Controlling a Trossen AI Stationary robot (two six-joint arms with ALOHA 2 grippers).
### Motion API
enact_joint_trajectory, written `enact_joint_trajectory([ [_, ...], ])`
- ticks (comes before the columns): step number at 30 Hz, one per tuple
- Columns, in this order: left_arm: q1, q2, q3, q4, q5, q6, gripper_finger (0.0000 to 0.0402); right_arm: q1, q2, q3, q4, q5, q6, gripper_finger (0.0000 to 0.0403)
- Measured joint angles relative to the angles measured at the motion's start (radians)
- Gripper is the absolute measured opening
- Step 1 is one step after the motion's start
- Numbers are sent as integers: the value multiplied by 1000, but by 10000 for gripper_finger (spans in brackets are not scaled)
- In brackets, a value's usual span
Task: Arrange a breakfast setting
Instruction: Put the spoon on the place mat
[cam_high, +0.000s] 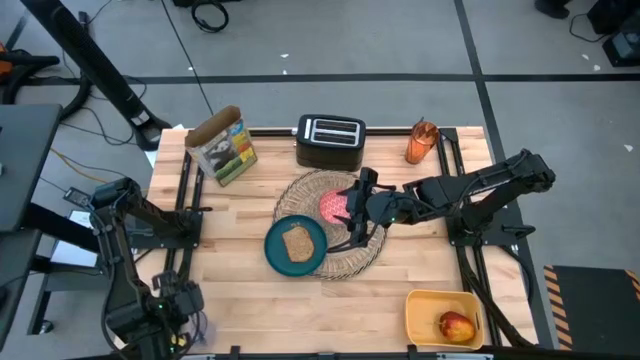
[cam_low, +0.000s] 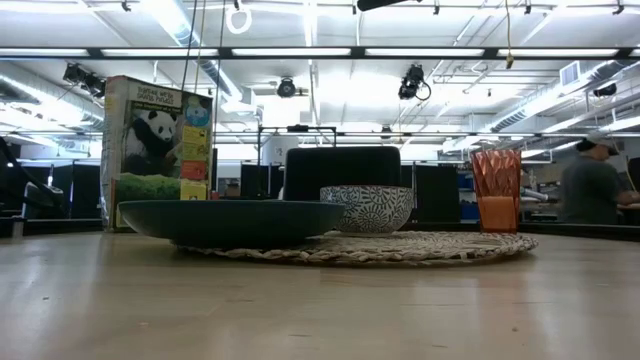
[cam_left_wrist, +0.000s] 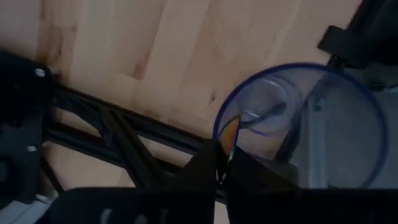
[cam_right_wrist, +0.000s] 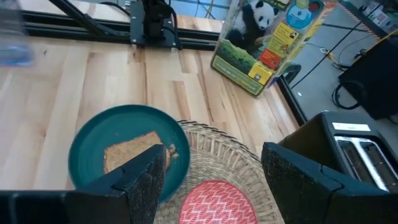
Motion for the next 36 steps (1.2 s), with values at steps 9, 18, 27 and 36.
enact_joint_trajectory([
  [9, 0, 0, 0, -13, 1, 34, 21, -1, 0, 0, 0, 13, 0, 268],
  [18, 0, -6, 72, -115, -7, 50, 16, -11, 0, 0, 0, 13, 0, 268],
  [27, 43, -6, 226, -144, -17, 62, 16, -27, 0, 0, 3, 13, -80, 268],
  [36, 135, -26, 412, -193, 7, 80, 16, -31, -21, 0, 29, 73, -223, 268],
])
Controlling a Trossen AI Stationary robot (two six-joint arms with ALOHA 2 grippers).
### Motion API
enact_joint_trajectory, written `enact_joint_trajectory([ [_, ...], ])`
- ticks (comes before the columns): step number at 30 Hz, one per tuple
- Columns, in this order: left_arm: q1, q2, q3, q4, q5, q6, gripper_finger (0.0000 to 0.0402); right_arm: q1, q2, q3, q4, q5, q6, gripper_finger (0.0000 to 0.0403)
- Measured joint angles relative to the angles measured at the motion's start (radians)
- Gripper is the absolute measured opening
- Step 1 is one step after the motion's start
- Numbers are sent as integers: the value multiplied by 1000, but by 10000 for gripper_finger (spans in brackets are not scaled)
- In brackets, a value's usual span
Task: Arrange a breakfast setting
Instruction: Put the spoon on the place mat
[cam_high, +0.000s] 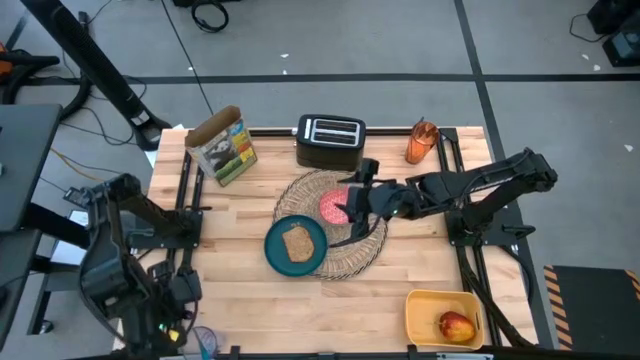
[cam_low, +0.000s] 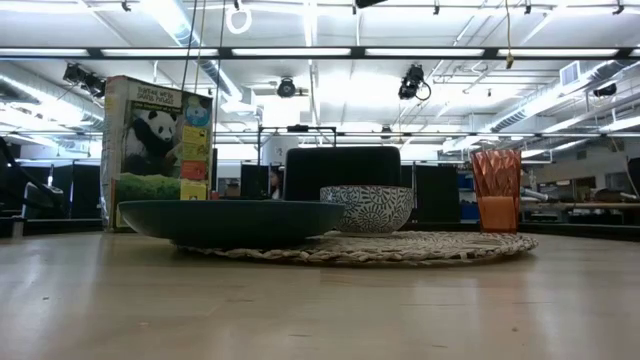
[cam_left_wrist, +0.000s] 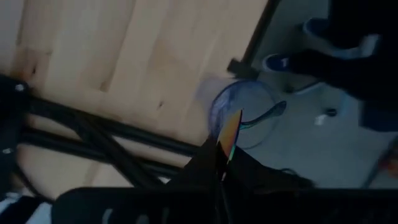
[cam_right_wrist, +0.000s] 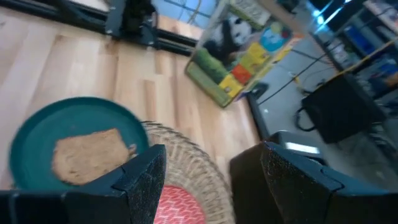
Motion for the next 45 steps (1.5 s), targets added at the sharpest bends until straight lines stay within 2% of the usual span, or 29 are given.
enact_joint_trajectory([
  [4, 46, -26, 4, -1, -12, 37, 16, -9, -29, 0, 12, 20, -29, 268],
  [8, 99, -54, 1, -2, 25, 80, 16, -14, -65, 0, 6, 8, -32, 268],
  [10, 129, -74, 1, 0, 66, 72, 16, -14, -86, 0, 5, -32, -23, 268],
  [13, 167, -100, 1, 41, 105, 15, 16, -22, -104, 0, 6, -149, 21, 268],
  [15, 201, -122, 1, 62, 47, -38, 16, -29, -106, 0, 3, -237, 29, 268],
  [19, 314, -144, 1, 16, -238, -133, 16, -46, -105, 0, -6, -334, -35, 268],
  [22, 452, -136, -2, 1, -350, -142, 16, -74, -105, 0, 8, -294, -135, 268],
  [25, 610, -134, -29, 43, -355, -126, 16, -113, -101, 0, 68, -219, -217, 268],
  [27, 717, -133, -51, 94, -347, -126, 16, -137, -93, 0, 129, -240, -218, 268],
  [29, 807, -130, -68, 157, -353, -112, 16, -150, -82, 1, 178, -304, -214, 268],
  [32, 910, -131, -69, 283, -357, -26, 16, -149, -64, 1, 193, -325, -220, 267],
  [37, 1011, -119, -68, 455, -362, 80, 16, -145, 1, 1, 293, -317, -243, 253],
  [42, 1027, -84, -69, 453, -354, 112, 16, -143, 66, 0, 360, -216, -281, 228],
  [45, 1019, -70, -69, 469, -353, 134, 16, -158, 90, 1, 379, -193, -279, 217],
])
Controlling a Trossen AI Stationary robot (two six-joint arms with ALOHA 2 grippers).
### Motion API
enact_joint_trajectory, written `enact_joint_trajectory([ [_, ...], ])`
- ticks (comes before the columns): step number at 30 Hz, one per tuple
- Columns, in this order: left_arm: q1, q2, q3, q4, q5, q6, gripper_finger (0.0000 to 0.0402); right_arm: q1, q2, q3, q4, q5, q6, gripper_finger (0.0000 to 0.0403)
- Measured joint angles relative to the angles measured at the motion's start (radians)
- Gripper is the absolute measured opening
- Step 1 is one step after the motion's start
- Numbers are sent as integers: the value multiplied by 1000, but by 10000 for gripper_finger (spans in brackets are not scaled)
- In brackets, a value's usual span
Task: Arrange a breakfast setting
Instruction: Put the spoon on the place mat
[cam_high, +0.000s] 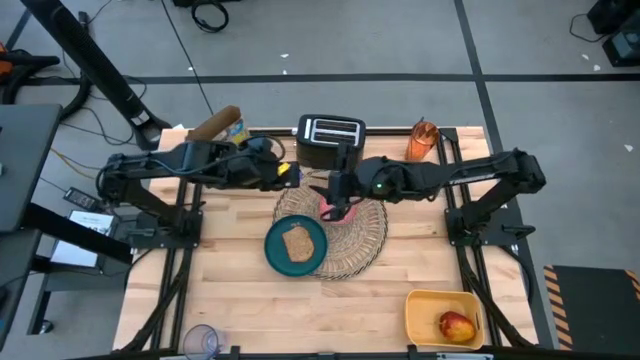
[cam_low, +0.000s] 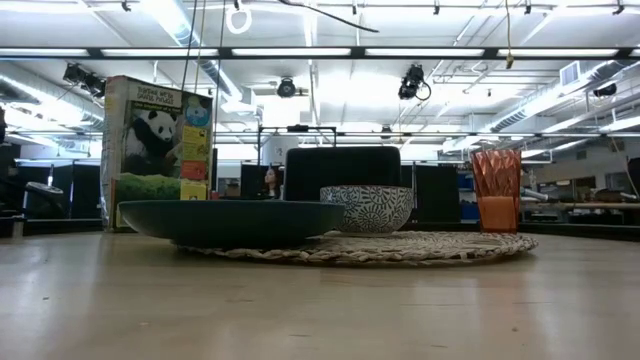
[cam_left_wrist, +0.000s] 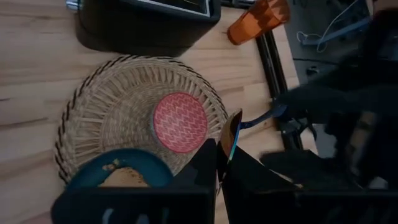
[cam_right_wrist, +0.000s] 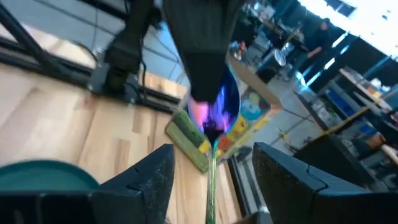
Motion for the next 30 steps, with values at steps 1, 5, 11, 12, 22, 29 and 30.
enact_joint_trajectory([
  [1, -2, 6, 1, 3, -1, 2, 16, -6, 9, 0, -1, 0, 5, 213],
  [5, -5, 12, 0, 4, 0, -1, 16, -19, 31, -1, 3, 2, 12, 198],
  [11, -5, 13, 1, 16, -4, -1, 16, -38, 31, -1, 4, 2, 60, 151],
  [12, -5, 13, 1, 17, -5, -1, 16, -42, 31, -1, 2, 1, 66, 141],
  [22, -5, 12, 1, 29, -12, -1, 16, -52, 31, -1, -4, -13, 68, 48],
  [29, -4, 12, 1, 33, -12, 27, 20, -52, 31, -1, -5, -19, 72, 14],
  [30, -4, 12, 1, 34, -12, 27, 26, -52, 31, -1, -5, -17, 75, 15],
])
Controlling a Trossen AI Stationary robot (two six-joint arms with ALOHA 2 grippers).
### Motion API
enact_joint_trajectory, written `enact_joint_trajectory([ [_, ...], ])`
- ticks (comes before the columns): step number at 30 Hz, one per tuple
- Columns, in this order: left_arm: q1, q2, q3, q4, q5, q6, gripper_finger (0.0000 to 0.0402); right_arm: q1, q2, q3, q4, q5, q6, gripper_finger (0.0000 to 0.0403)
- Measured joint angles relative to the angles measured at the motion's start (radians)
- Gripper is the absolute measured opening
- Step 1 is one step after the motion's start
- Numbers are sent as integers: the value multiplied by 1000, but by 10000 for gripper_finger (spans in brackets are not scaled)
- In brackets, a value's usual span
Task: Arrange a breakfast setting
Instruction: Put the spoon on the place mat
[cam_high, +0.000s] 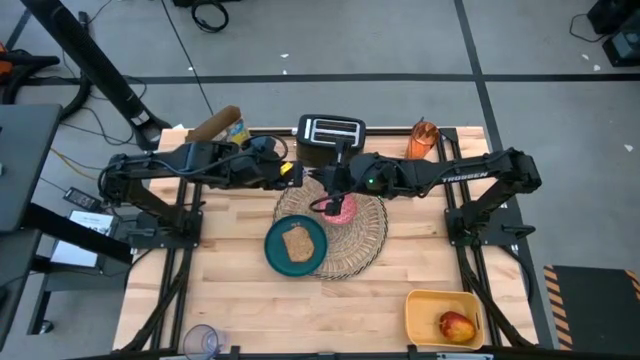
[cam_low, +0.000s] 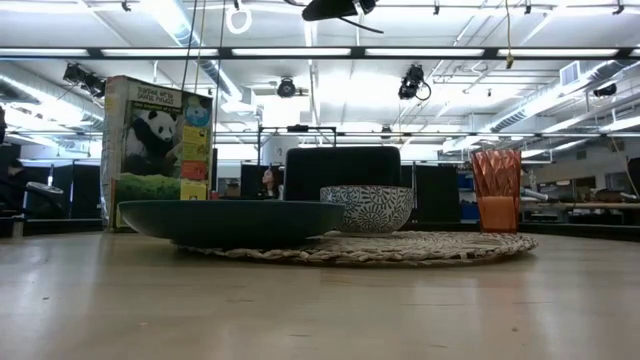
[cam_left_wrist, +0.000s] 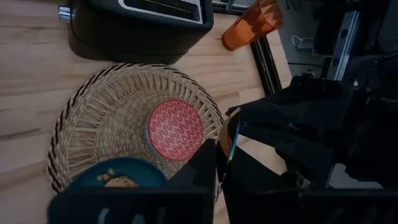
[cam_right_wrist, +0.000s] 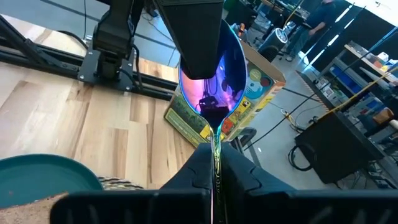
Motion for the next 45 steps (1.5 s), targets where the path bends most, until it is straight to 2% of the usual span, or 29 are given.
enact_joint_trajectory([
  [4, -1, 0, 0, 2, 16, 47, 63, -1, -1, 0, 1, 0, 24, 13],
  [8, 11, -23, 0, -3, 54, 107, 122, 2, -6, 0, -12, -14, 89, 13],
  [13, 23, -118, 17, -32, 44, 224, 199, 15, -41, 0, -164, -16, 252, 13],
  [16, 19, -199, 18, -33, -13, 298, 223, 36, -96, 0, -336, -16, 421, 13],
  [20, -10, -285, 19, -40, -152, 417, 226, 69, -166, 0, -620, -16, 700, 13],
  [24, -47, -326, 19, -39, -296, 580, 219, 114, -206, -25, -844, -11, 1048, 13],
  [29, -53, -329, 18, -40, -359, 735, 218, 191, -198, -111, -974, 9, 1478, 13],
  [33, -51, -322, 18, -31, -363, 826, 218, 208, -137, -211, -946, 7, 1824, 13],
  [35, -51, -318, 18, -33, -361, 864, 218, 199, -98, -252, -900, -5, 1937, 13],
  [41, -51, -320, 18, -33, -360, 895, 218, 189, 55, -296, -717, 5, 2097, 13],
  [45, -51, -320, 18, -37, -339, 889, 218, 193, 151, -298, -665, 1, 2178, 13],
])
